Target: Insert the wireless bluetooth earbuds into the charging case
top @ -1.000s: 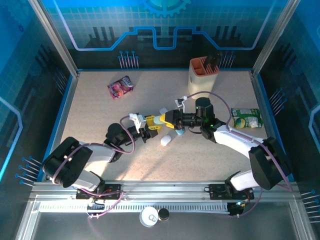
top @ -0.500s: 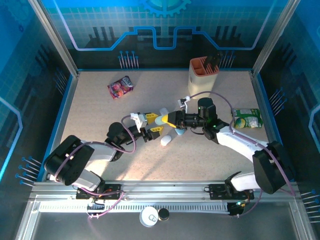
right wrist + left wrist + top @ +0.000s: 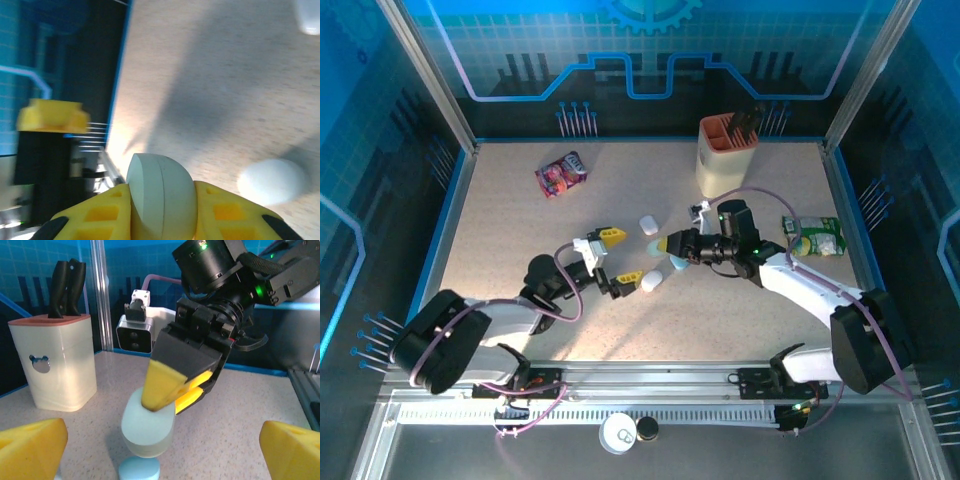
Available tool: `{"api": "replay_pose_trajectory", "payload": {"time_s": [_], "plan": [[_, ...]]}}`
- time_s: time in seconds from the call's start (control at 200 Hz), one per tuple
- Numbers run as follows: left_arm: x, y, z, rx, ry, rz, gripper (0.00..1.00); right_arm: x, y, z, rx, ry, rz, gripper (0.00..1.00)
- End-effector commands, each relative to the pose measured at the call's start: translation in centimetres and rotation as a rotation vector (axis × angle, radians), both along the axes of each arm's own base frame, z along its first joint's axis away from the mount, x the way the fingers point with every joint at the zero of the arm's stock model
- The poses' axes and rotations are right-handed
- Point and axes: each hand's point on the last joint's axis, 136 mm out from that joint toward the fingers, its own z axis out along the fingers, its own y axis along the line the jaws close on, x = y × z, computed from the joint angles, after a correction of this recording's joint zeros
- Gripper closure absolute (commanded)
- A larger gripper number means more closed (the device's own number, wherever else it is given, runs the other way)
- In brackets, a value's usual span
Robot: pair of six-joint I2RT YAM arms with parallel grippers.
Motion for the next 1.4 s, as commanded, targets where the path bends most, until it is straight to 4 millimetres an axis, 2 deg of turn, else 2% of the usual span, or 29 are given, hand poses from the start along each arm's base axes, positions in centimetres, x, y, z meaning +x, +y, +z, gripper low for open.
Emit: {"api": "replay_pose_trajectory", "payload": {"time_s": [0.0,0.115,0.22,0.335,0.345,0.38,0.485,0.665,0.77,0.895,1.066,1.191,1.296,1.331,1.356,1.396], "plan": [[-1.3,0.3,-2.4,0.108,0.032,-0.024,0.01,0.3,-2.2,-2.4,-0.195,-0.032,-0.028,0.91],[-2.6,0.9,-3.4,0.173,0.072,-0.031,0.01,0.4,-1.8,-3.6,-0.261,-0.031,-0.011,0.9],[-2.8,2.0,-4.3,0.245,0.11,0.019,0.01,0.7,-0.6,-4.7,-0.282,-0.027,0.009,0.89],[-2.4,3.1,-4.2,0.265,0.125,0.096,0.01,1.8,0.7,-6.2,-0.344,-0.037,0.01,0.88],[-2.5,3.1,-4.2,0.266,0.124,0.096,0.01,1.8,0.7,-6.6,-0.354,-0.035,0.009,0.89],[-2.4,3.2,-4.1,0.267,0.125,0.103,0.01,3.0,1.4,-6.0,-0.36,-0.067,-0.004,0.89],[-2.2,3.3,-4.1,0.276,0.142,0.112,0.01,4.6,2.5,-7.4,-0.396,-0.078,-0.021,0.9],[-1.9,3.6,-4.1,0.303,0.192,0.138,0.01,6.1,3.8,-9.7,-0.431,-0.058,-0.025,0.87],[-1.4,4.0,-4.4,0.328,0.25,0.173,0.01,6.6,4.0,-10.4,-0.444,-0.054,-0.028,0.8],[-1.3,4.1,-4.4,0.327,0.252,0.185,0.01,7.1,3.7,-9.7,-0.464,-0.082,-0.031,0.66],[-0.2,4.9,-4.0,0.295,0.275,0.27,0.01,7.6,2.3,-7.4,-0.495,-0.147,-0.061,0.48],[1.4,7.3,-3.3,0.29,0.276,0.443,0.01,7.7,-0.2,-4.8,-0.518,-0.214,-0.126,0.38],[2.8,10.6,-3.0,0.295,0.253,0.646,0.01,7.7,-3.6,-2.9,-0.542,-0.302,-0.212,0.27],[3.2,11.5,-3.1,0.304,0.243,0.698,0.01,7.9,-4.9,-1.6,-0.54,-0.35,-0.255,0.23],[3.4,12.2,-3.2,0.312,0.238,0.734,0.01,7.4,-6.3,-2.2,-0.559,-0.358,-0.28,0.21],[3.7,13.1,-3.6,0.318,0.235,0.782,0.01,7.3,-8.3,-1.6,-0.569,-0.398,-0.334,0.17]]}}
